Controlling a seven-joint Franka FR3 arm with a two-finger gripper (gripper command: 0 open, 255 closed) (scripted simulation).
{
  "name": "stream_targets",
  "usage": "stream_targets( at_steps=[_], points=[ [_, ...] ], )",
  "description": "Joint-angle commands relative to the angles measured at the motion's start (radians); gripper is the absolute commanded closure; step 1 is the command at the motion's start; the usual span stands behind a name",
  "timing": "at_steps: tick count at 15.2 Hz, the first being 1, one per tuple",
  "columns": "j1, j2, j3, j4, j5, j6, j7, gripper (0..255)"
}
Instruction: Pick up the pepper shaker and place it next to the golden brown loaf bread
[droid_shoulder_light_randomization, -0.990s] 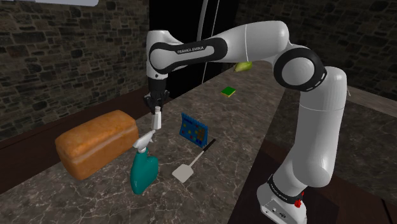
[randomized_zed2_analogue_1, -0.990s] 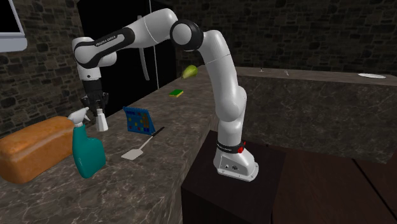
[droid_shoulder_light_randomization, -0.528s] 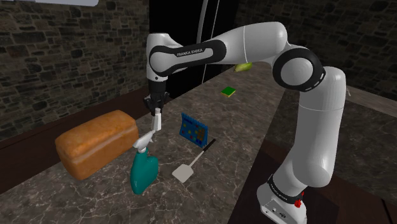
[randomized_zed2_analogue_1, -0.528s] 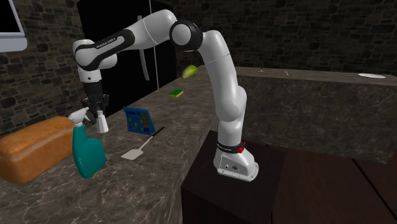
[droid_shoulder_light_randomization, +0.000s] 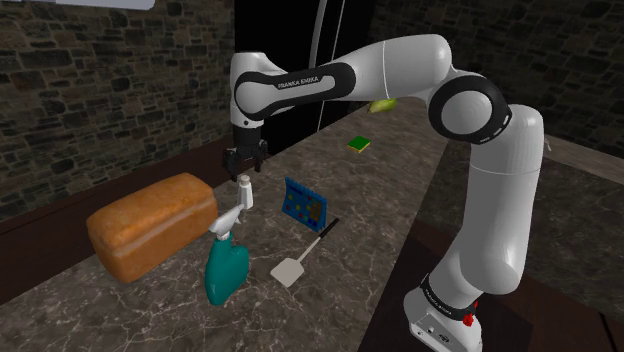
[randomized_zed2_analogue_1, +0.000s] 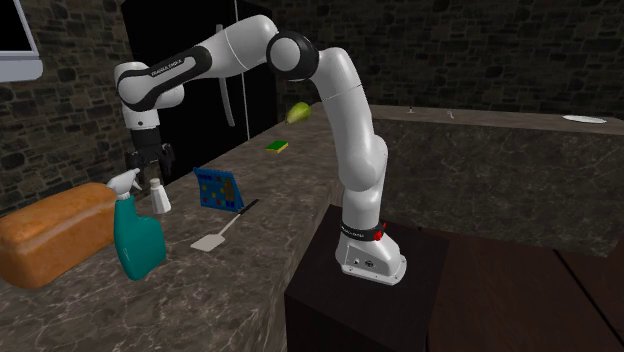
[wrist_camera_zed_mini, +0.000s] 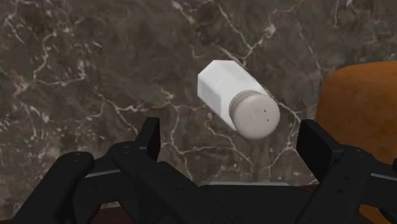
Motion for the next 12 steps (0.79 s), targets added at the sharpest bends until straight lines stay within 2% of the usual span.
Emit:
stream_targets(
  at_steps=[1,4,12],
  points=[
    [-0.001,-0.006,0.0,0.025,0.001,-0.031,0.0,0],
    [-0.004,-0.015,0.0,0.107,0.002,-0.121,-0.001,0],
    [-0.004,-0.015,0.0,0.107,0.002,-0.121,-0.001,0]
  ],
)
